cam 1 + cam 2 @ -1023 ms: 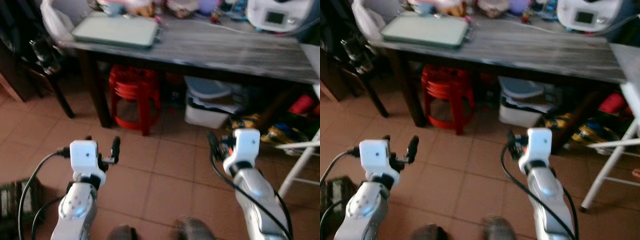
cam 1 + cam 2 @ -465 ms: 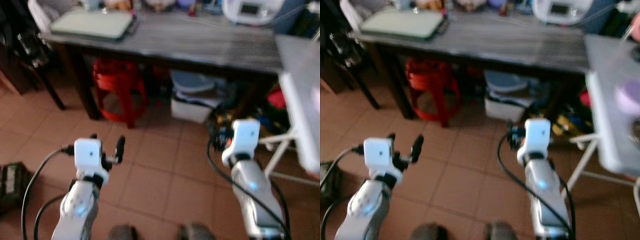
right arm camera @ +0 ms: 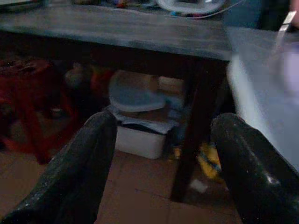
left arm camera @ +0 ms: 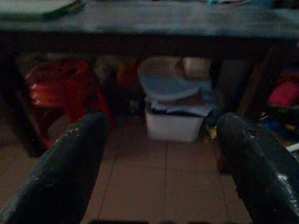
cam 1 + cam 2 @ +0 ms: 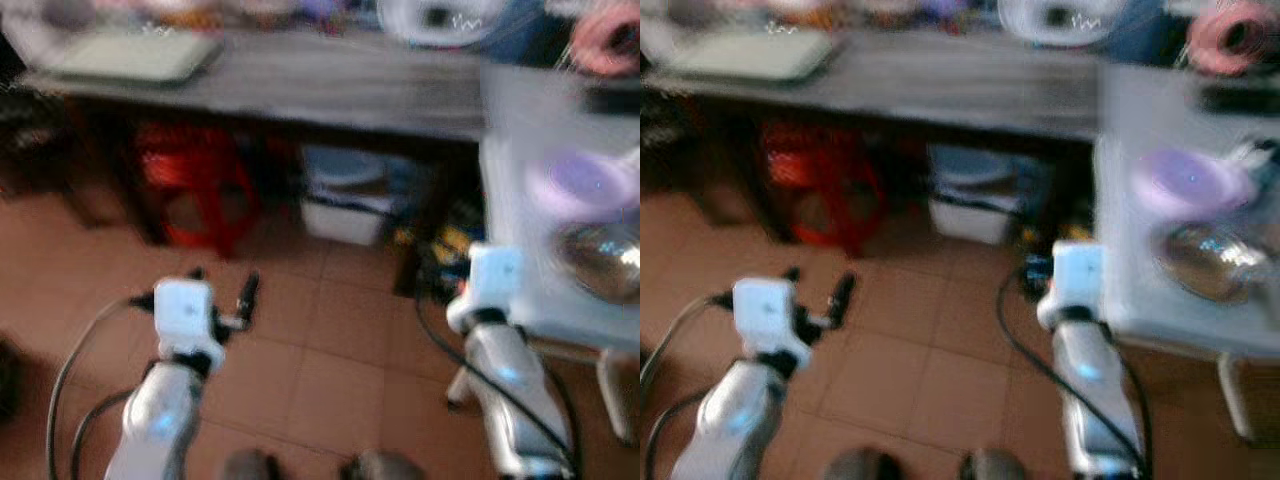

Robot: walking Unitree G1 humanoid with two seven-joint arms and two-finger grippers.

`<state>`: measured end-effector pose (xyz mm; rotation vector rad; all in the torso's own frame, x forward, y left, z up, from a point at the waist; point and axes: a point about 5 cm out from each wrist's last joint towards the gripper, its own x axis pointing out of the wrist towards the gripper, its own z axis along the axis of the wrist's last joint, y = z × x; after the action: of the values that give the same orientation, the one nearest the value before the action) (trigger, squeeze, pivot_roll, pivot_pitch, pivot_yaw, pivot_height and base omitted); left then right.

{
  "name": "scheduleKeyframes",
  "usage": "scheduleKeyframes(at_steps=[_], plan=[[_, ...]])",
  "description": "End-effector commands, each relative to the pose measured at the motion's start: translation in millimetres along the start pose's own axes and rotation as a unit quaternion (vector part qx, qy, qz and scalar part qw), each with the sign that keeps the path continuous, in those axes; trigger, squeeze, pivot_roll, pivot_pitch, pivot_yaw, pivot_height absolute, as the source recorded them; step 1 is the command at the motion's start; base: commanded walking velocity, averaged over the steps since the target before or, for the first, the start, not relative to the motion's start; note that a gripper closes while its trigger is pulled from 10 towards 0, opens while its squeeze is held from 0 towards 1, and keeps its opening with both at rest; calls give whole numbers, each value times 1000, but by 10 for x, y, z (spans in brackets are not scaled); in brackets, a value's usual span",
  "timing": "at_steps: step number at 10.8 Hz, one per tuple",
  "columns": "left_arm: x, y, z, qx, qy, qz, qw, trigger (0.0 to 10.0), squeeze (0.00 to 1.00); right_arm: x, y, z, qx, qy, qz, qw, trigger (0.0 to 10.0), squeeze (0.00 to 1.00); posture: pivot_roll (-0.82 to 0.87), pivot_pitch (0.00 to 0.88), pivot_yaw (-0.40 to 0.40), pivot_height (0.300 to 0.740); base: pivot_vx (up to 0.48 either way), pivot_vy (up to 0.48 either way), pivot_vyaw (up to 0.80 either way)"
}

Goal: Setting the table

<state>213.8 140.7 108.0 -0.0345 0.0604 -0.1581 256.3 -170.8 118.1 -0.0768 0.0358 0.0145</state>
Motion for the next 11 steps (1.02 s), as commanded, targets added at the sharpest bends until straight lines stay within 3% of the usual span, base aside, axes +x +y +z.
scheduleKeyframes(at_steps=[1, 5, 7, 11], plan=[[16, -47, 44, -6, -10, -11, 1000, 10000, 0, 1, -80, 64, -6, -13, -15, 1000, 10000, 0, -35, 101, 33, 740, 375, -292, -800], [7, -63, 54, -11, -12, -18, 1000, 10000, 0, -6, -72, 69, -8, -17, -15, 1000, 10000, 0, -33, 108, 33, 740, 382, -286, -161], [-6, -42, 64, -26, -18, -9, 999, 10000, 0, -8, -78, 58, -3, -13, -17, 1000, 10000, 0, -30, 113, 33, 740, 0, 0, 0], [-4, 17, 90, -19, -21, -20, 999, 10000, 0, -46, -108, 12, 4, -1, -28, 1000, 10000, 0, -32, 120, 32, 740, 0, 0, 0]])
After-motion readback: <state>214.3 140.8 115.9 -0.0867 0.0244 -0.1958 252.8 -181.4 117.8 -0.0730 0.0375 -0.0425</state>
